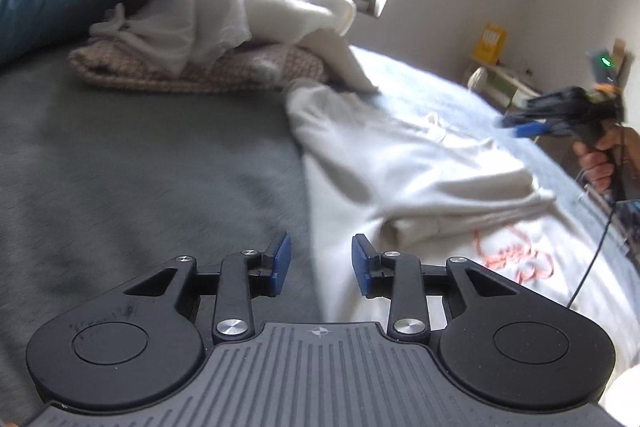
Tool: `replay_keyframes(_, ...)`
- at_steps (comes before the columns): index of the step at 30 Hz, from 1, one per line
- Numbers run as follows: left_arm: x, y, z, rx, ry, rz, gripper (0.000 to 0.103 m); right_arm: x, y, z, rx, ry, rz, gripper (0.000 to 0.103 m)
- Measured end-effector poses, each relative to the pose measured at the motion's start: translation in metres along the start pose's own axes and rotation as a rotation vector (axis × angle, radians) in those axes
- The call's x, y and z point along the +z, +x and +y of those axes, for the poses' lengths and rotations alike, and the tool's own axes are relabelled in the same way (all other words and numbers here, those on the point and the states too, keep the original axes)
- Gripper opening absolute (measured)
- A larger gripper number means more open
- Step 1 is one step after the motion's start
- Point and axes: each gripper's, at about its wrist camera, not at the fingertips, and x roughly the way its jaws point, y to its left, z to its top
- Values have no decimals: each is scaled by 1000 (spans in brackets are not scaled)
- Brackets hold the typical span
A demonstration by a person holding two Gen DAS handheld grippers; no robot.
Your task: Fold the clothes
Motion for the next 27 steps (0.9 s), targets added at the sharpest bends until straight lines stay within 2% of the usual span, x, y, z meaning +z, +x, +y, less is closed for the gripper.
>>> replay_keyframes(4, 0, 21, -14, -13, 53, 20, 34, 14, 48, 74, 129, -129, 90, 49)
replay_keyframes(8, -5, 31, -22, -1, 118, 34, 34, 23, 88, 132, 184, -219, 148, 52)
replay_keyframes(11, -10, 32, -22, 0, 150, 33, 33, 30, 104, 169, 216, -291, 142, 63)
replay_keyframes(12, -11, 32, -22, -1, 158, 31, 33, 33, 109, 180, 216, -314, 139, 66)
replay_keyframes(16, -14, 31, -19, -8, 170, 25, 29, 46, 127, 219, 200, -404, 141, 67)
replay_keyframes(19, -16, 32, -17, -11, 157, 20, 24, 48, 149, 236, 119, -468, 203, 67)
replay_keyframes(21, -16, 32, -15, -11, 147, 16, 22, 47, 162, 240, 79, -483, 262, 57)
replay_keyframes(22, -17, 32, -15, -10, 144, 12, 20, 47, 165, 241, 76, -482, 277, 43)
replay_keyframes(23, -17, 31, -14, -8, 137, 8, 18, 47, 166, 241, 78, -476, 286, 22)
replay_keyframes(24, -18, 31, -13, -7, 129, 4, 17, 48, 163, 239, 104, -449, 267, 11)
replay_keyframes(25, -18, 31, -12, -5, 117, 0, 14, 49, 159, 237, 130, -421, 249, 7)
replay_keyframes(27, -18, 29, -11, 0, 91, -7, 11, 53, 151, 230, 179, -358, 200, 7)
